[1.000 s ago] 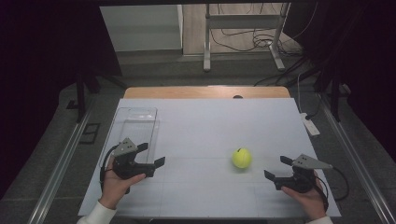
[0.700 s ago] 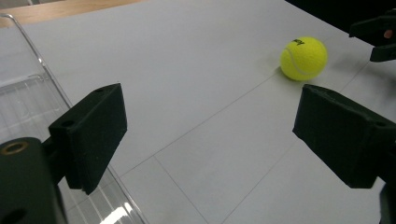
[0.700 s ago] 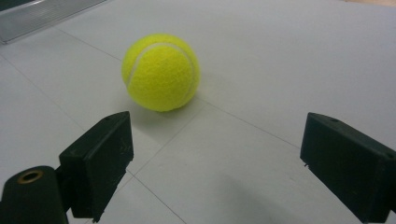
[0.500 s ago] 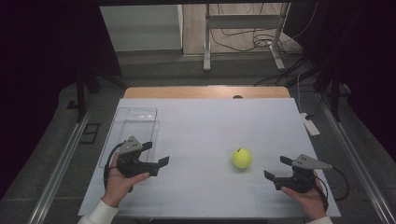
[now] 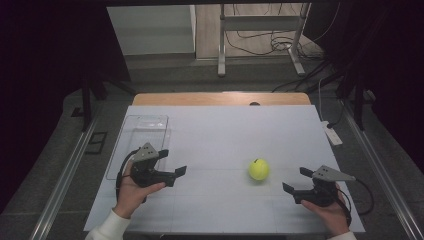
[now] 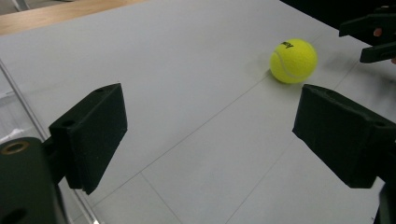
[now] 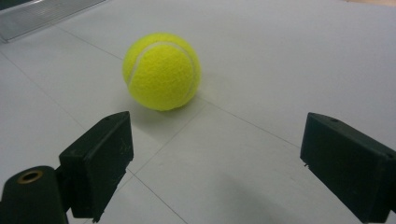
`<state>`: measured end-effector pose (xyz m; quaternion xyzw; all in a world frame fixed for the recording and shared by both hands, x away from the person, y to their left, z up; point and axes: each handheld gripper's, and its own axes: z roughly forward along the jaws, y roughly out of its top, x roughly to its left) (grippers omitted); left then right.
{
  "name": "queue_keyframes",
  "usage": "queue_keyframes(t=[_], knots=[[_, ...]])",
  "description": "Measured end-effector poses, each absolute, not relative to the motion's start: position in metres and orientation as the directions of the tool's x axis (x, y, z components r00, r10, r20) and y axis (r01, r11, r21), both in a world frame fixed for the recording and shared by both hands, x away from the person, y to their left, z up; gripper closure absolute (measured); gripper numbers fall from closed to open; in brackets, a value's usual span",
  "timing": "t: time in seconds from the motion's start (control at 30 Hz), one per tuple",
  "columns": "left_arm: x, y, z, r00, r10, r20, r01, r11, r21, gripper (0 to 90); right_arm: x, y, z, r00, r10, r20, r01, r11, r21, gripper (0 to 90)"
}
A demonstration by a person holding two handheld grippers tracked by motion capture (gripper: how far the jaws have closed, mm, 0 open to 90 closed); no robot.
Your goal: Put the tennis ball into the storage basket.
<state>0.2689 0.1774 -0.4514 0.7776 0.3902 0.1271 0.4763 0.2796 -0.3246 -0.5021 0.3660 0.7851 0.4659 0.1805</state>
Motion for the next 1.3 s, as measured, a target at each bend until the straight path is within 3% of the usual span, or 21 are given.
queue_keyframes(t=[1.3], knots=[[0.281, 0.156, -0.447, 0.707, 0.688, -0.165, 0.479, -0.294, 0.827, 11.0, 0.280, -0.324, -0.504, -0.673, 0.738, 0.054, 0.409, 0.310, 0.858, 9.9]])
